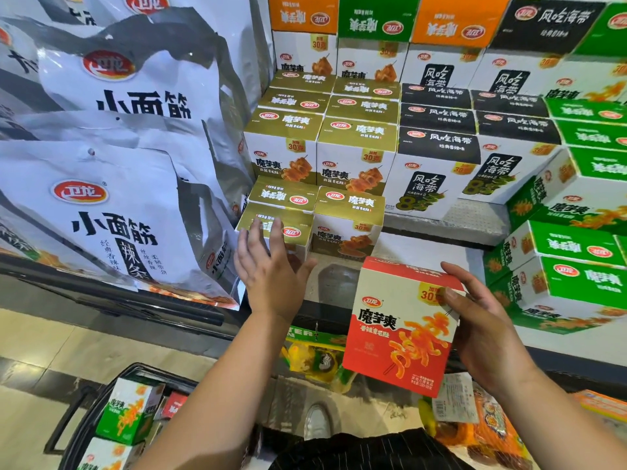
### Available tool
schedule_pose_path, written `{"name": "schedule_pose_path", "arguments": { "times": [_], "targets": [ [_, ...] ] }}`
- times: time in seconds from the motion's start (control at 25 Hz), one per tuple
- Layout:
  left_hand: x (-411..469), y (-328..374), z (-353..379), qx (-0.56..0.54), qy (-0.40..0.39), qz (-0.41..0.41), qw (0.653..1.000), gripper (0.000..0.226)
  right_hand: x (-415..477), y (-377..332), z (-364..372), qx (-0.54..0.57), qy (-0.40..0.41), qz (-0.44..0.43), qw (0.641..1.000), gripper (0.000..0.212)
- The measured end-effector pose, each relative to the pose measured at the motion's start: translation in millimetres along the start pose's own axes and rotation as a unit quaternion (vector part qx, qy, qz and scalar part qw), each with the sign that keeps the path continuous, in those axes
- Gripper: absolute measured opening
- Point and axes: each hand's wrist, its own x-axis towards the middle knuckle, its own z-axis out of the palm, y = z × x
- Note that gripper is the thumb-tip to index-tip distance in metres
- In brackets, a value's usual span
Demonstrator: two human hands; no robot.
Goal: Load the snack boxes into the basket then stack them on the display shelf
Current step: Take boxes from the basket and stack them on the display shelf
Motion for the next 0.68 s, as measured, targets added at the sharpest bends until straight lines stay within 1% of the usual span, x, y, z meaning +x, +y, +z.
{"name": "schedule_pose_path", "arguments": {
  "times": [0.04,0.08,0.12,0.16,0.24,0.32,0.36,0.4,0.44,0.52,0.6,0.68],
  "targets": [
    [-1,3,-5,-0.064,-0.005,0.011,0.998,0.075,0,1,0,0.002,0.007,-0.002,1.0,0.096],
    [-2,8,-12,-0.147,-0.021,0.03,0.988,0.066,-1,1,0,0.008,0.015,-0.003,1.0,0.095],
    [-3,14,-20,-0.234,-0.056,0.054,0.969,0.057,-3,1,0,0.016,0.022,-0.007,1.0,0.095],
    [-4,23,-28,-0.304,-0.109,0.073,0.943,0.051,-4,1,-1,0.02,0.032,-0.01,0.999,0.095],
    [-9,45,-41,-0.378,-0.248,0.079,0.889,0.043,-9,3,-4,0.03,0.055,-0.021,0.998,0.095],
    [-13,69,-50,-0.432,-0.379,0.036,0.818,0.045,-16,5,-11,0.042,0.077,-0.033,0.996,0.096],
    [-15,80,-52,-0.461,-0.424,0.012,0.78,0.047,-19,6,-17,0.053,0.088,-0.039,0.994,0.096],
    [-17,93,-53,-0.483,-0.455,-0.007,0.748,0.049,-25,6,-24,0.065,0.101,-0.042,0.992,0.095],
    [-19,105,-54,-0.498,-0.472,-0.021,0.727,0.05,-32,5,-31,0.074,0.111,-0.047,0.99,0.093],
    [-23,132,-58,-0.517,-0.493,-0.042,0.699,0.045,-47,0,-48,0.08,0.122,-0.053,0.988,0.083],
    [-32,160,-64,-0.522,-0.519,-0.046,0.675,0.041,-66,-9,-69,0.091,0.129,-0.063,0.985,0.061],
    [-39,185,-68,-0.521,-0.535,-0.029,0.664,0.041,-79,-18,-92,0.098,0.136,-0.067,0.984,0.054]
  ]
}}
